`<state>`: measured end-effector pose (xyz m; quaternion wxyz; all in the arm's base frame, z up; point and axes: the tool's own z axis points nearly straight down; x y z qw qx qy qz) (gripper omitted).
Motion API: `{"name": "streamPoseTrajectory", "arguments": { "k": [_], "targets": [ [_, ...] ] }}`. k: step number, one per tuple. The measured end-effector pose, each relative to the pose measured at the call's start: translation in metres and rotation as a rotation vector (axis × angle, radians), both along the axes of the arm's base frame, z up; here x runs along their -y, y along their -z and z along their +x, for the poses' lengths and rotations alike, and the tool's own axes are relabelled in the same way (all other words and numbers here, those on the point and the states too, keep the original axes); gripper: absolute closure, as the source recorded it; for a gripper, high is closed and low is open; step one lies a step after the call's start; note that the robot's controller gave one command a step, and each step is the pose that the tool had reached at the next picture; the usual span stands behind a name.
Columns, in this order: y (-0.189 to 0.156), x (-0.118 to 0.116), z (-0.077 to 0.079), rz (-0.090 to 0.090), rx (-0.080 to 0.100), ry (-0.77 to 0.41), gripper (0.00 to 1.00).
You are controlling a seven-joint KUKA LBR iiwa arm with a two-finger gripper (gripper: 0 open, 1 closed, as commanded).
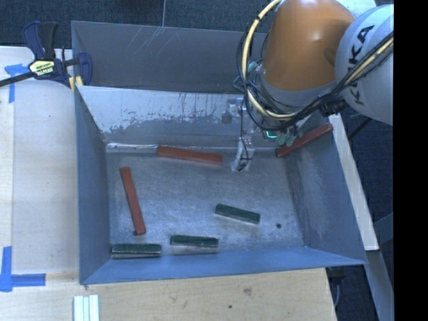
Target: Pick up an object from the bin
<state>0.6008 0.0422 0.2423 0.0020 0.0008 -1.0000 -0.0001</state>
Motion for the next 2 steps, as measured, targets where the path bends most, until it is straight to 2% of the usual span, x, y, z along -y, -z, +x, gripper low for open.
{"name": "streamPoseTrajectory", "arguments": {
  "k": [1, 2],
  "targets": [
    [0.141, 0.039, -0.016, -0.001, -0.001, -0.08, 0.0],
    [0.173, -0.09, -0.042, 0.003, 0.003, -0.026, 0.0]
  ]
}}
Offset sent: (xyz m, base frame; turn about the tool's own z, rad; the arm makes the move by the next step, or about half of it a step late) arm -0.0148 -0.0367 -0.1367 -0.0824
